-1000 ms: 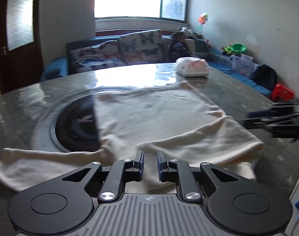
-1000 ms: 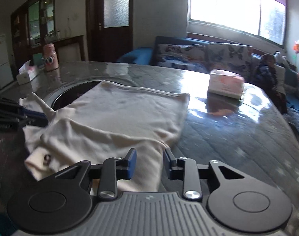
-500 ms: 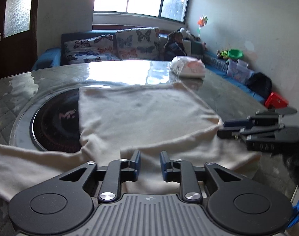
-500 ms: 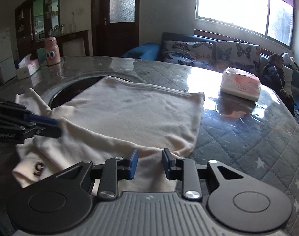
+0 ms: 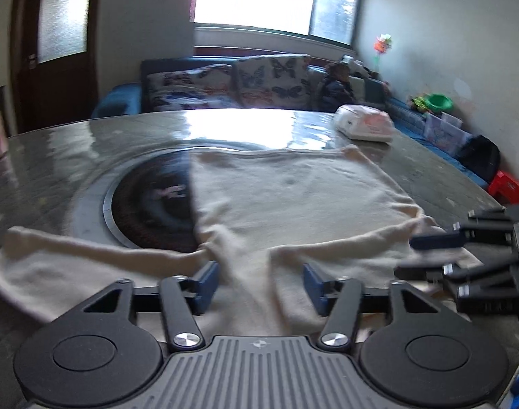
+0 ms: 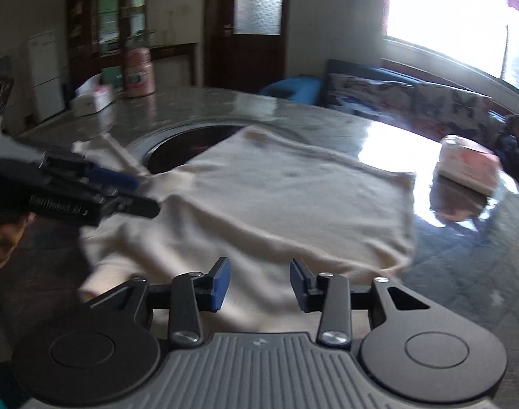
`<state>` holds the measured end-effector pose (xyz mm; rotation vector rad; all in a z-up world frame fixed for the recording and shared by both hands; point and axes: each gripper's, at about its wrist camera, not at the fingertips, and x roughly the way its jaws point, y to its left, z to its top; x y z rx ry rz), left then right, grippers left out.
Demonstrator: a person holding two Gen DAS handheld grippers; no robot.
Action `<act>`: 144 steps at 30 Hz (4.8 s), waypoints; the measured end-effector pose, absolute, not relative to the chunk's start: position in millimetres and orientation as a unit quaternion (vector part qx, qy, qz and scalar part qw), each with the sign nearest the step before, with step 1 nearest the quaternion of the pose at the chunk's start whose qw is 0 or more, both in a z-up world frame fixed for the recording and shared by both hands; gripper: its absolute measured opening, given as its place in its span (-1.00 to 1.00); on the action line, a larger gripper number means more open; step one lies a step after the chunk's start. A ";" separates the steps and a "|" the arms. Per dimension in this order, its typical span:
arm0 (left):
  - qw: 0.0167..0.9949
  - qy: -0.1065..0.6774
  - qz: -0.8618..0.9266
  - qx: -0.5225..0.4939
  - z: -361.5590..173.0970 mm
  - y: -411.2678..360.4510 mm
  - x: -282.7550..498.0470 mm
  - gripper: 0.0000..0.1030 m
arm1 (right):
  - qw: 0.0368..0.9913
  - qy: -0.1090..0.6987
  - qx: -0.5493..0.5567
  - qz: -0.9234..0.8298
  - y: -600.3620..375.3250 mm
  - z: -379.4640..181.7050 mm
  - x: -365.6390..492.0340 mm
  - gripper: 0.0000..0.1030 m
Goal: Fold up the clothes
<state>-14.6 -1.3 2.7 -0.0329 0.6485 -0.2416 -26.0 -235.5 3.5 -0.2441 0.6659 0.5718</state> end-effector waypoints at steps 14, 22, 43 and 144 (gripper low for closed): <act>0.951 0.289 0.091 -0.062 8.4 103.5 -23.4 0.62 | 0.895 0.309 -0.131 0.293 -198.0 0.8 -36.5 0.00; 0.927 0.303 0.189 -0.118 -4.8 160.3 0.9 0.20 | 0.899 0.294 -0.130 0.298 -198.2 14.1 -44.2 0.05; 0.959 0.240 -0.031 -0.147 64.5 67.9 -10.5 -0.81 | 0.930 0.270 -0.069 0.239 -257.5 30.9 -58.5 0.06; 0.924 0.330 -0.187 0.041 -3.0 -24.3 -19.8 -0.20 | 0.935 0.304 -0.051 0.172 -311.5 0.7 -57.5 -0.37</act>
